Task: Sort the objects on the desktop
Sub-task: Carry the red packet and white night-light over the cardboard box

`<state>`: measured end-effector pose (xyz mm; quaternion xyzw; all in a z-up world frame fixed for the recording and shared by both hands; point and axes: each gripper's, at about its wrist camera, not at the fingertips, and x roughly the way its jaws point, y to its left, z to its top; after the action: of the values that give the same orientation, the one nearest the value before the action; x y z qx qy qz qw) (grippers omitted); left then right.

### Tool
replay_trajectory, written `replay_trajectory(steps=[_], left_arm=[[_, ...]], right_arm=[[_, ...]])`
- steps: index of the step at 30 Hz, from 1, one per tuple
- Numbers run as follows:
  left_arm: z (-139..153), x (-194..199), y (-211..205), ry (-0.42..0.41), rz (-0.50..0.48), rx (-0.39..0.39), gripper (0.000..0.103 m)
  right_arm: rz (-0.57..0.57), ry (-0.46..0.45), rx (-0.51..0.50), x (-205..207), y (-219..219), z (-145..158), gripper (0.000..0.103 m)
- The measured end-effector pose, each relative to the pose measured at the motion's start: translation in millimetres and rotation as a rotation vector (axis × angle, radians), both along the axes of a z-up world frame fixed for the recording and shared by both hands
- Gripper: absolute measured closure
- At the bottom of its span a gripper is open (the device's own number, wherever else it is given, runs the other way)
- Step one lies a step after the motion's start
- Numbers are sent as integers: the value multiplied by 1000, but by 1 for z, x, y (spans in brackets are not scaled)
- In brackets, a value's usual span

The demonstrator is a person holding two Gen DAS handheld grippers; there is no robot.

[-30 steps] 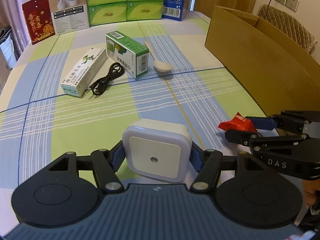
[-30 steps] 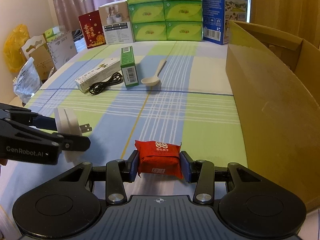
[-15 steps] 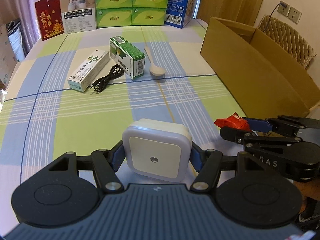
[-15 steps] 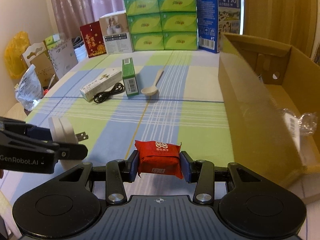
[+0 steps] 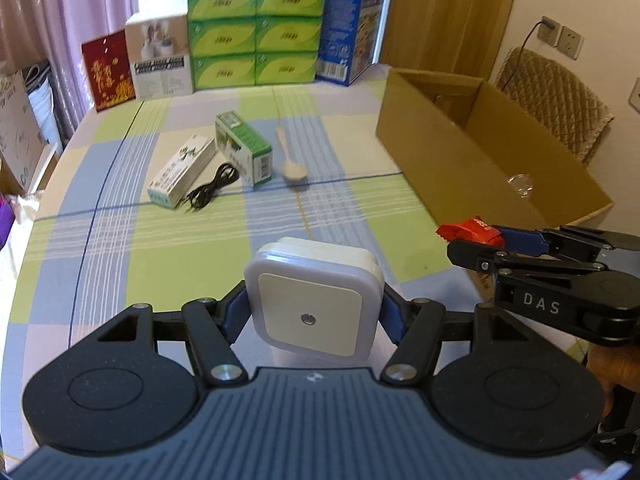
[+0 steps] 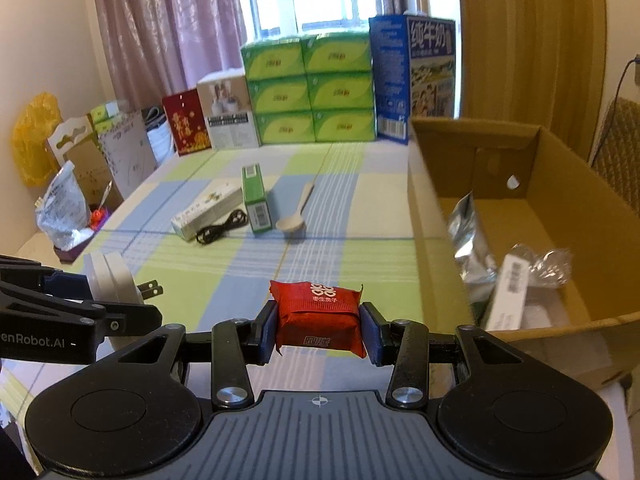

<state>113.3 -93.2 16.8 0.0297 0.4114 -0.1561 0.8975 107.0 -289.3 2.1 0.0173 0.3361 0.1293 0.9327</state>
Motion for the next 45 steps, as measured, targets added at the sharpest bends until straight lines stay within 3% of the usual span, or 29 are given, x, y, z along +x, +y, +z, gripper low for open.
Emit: replay_trajectory(steps=[13, 26, 35, 45], left_arm=[[34, -20, -35, -60, -73, -10, 42], [61, -6, -111, -107, -212, -40, 42], [58, 19, -179, -99, -316, -36, 42], [29, 50, -224, -46, -371, -15, 42]], right_arm=[[-60, -78, 15, -21, -34, 38, 63], [-227, -164, 23, -8, -124, 82, 63], [-281, -114, 23, 10, -178, 70, 62], [-295, -75, 36, 30, -202, 47, 62]])
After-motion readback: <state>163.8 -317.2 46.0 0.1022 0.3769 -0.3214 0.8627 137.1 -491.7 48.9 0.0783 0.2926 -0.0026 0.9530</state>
